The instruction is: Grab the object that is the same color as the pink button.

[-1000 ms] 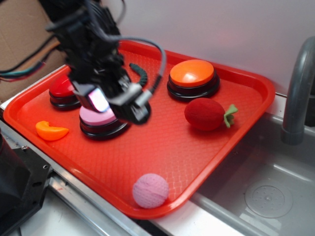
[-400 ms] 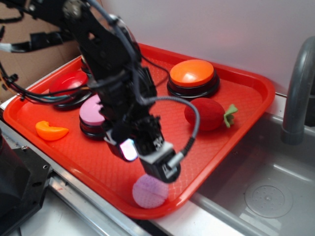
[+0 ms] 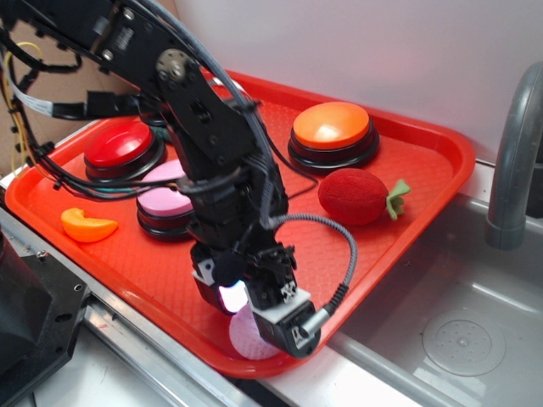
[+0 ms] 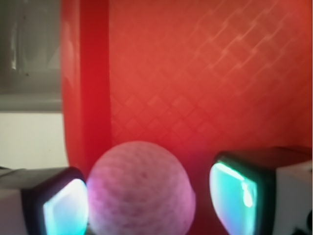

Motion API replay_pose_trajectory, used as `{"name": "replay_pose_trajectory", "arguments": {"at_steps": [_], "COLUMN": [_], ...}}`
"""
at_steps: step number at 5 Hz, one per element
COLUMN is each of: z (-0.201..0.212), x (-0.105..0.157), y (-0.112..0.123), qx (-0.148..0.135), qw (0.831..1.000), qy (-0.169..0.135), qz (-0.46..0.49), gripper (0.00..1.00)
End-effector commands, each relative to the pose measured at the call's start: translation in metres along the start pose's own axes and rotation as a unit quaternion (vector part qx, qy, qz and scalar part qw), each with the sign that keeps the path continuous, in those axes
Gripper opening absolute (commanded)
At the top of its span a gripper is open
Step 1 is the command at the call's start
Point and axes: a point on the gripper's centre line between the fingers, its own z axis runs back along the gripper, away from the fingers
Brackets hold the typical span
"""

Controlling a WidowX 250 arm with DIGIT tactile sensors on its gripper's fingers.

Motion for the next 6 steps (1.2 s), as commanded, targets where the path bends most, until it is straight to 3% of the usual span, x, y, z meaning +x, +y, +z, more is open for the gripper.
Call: {"name": "replay_pose_trajectory", "arguments": {"at_steps": [1, 2, 4, 6], "z": [0.002, 0.008, 0.042, 0.110], "x": [0.006, 0.005, 0.005, -0.002], "y": [-0.016, -0.017, -0.010, 0.017], "qx": [0.001, 0.007, 0.037, 0.097], "qw": [1.000, 1.000, 0.998, 0.989], "qy": [-0.005, -0.015, -0.034, -0.092], "qz": [-0.009, 0.002, 0.028, 0.062], "gripper": [0.64, 0.00, 0.00, 0.00]}}
